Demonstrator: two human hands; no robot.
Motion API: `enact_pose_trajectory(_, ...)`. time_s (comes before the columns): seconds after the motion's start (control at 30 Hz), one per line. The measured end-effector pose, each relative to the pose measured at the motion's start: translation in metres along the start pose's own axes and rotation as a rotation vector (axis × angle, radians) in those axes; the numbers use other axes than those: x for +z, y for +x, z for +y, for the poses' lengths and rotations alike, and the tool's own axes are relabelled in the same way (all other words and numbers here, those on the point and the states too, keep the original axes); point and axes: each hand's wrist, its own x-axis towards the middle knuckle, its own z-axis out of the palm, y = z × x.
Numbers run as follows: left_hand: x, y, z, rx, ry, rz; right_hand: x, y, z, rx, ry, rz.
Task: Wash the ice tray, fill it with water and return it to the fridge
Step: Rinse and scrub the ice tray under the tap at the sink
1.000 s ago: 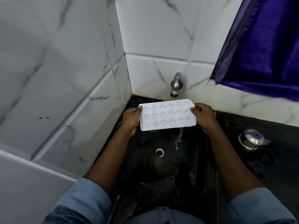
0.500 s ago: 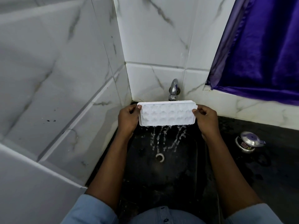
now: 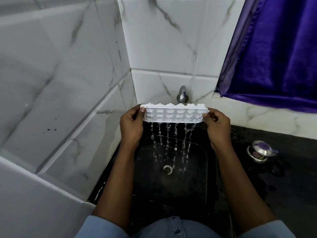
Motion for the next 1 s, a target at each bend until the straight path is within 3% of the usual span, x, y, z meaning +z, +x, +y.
enact_pose_trajectory(0.23,-0.007,-0.004,0.015,0.018,-0.066,0.002,-0.002,-0.001,-0.008,-0.086,0.043,-0.001)
enact_pose_trajectory(0.6,-0.008,-0.01,0.018,-0.18,-0.363,0.05,0.001,-0.009,-0.03,-0.179,0.016,0.078)
enact_pose_trajectory(1.0,-0.003,-0.014,0.007,-0.199,-0.164,0.141,-0.01,-0.015,-0.016,-0.205,-0.198,0.032)
